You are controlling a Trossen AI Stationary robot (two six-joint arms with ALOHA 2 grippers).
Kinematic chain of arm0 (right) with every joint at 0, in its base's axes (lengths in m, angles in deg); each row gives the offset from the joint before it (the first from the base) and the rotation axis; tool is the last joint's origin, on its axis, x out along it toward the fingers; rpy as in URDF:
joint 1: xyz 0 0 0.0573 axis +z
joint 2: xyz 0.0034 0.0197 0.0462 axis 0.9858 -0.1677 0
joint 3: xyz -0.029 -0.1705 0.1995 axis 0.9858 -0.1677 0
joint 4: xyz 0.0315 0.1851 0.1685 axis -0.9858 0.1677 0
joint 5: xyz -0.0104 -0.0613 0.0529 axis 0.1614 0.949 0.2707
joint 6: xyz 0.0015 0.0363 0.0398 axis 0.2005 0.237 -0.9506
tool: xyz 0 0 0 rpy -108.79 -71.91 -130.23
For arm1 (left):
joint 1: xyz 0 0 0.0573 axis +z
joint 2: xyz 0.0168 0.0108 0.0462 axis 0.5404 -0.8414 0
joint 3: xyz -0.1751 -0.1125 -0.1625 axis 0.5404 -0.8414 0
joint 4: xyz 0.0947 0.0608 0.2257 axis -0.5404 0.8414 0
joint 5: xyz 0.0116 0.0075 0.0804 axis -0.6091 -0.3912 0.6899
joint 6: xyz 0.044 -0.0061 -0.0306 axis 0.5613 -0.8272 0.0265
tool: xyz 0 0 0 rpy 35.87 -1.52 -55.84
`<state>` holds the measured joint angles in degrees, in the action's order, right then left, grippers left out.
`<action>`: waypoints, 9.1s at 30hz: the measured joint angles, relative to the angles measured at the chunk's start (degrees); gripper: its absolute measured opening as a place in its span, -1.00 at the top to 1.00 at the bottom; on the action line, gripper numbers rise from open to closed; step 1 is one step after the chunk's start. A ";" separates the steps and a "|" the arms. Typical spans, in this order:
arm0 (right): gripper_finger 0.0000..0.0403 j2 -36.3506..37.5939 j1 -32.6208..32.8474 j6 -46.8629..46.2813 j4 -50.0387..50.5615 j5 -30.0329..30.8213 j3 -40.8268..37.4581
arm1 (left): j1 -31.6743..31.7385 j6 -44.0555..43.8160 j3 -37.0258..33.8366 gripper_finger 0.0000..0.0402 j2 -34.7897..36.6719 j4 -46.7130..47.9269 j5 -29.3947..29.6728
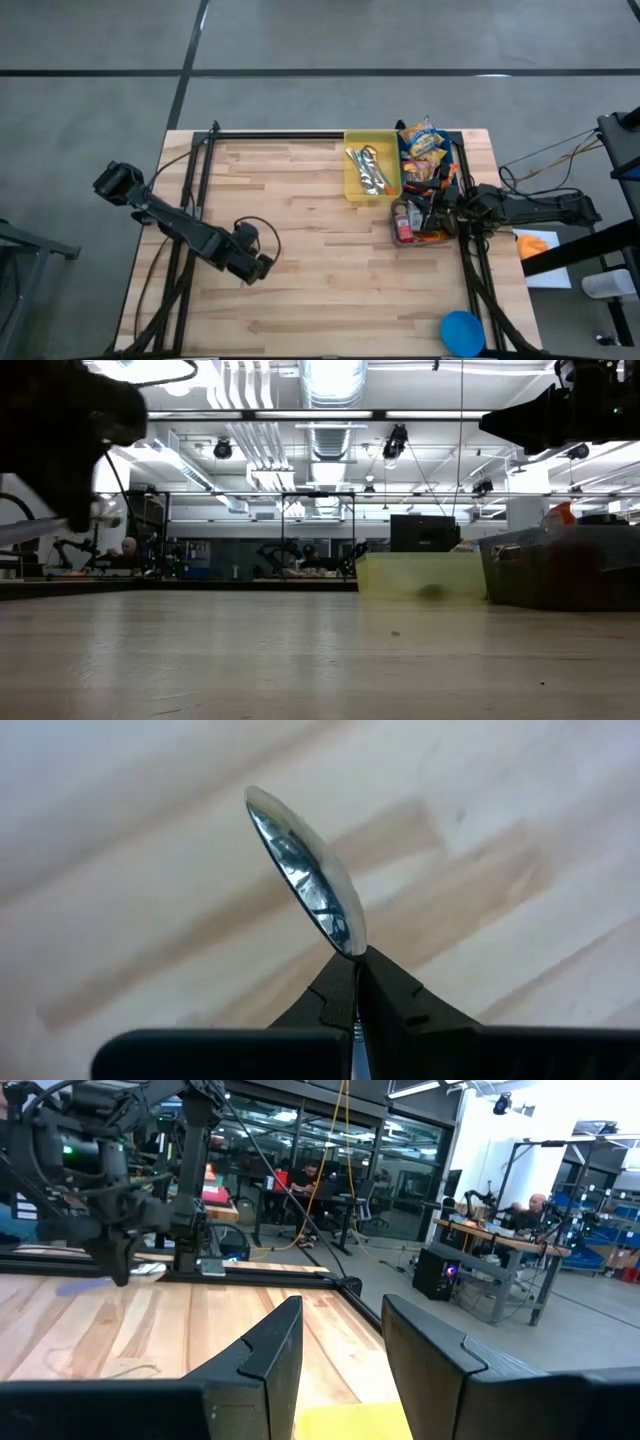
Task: Pick & Place Food Item
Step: Put the violet spoon into the yellow bin, then return to Home Position
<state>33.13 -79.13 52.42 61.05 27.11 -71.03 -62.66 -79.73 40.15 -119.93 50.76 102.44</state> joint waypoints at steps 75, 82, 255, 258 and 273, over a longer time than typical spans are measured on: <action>0.32 -0.31 0.02 0.00 0.04 -0.04 0.00 | 46.82 74.30 33.15 0.96 -42.71 -71.76 -5.37; 0.32 -0.35 0.01 0.01 0.04 -0.04 0.00 | 47.09 69.19 33.10 0.96 -43.95 -66.84 -5.36; 0.32 -0.50 0.00 0.00 0.04 0.00 0.00 | 25.48 109.71 -51.63 1.00 81.72 -55.79 -7.09; 0.32 -0.50 0.02 0.00 0.04 -0.02 0.00 | 25.48 109.70 -51.63 1.00 81.72 -55.77 -7.08; 0.32 2.32 0.00 -0.68 1.38 -3.15 0.02 | 25.48 109.54 -51.63 1.00 81.70 -55.68 -7.10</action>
<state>35.45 -79.13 51.74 62.43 23.96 -71.01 -37.18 29.82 -11.48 -38.23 -4.92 95.34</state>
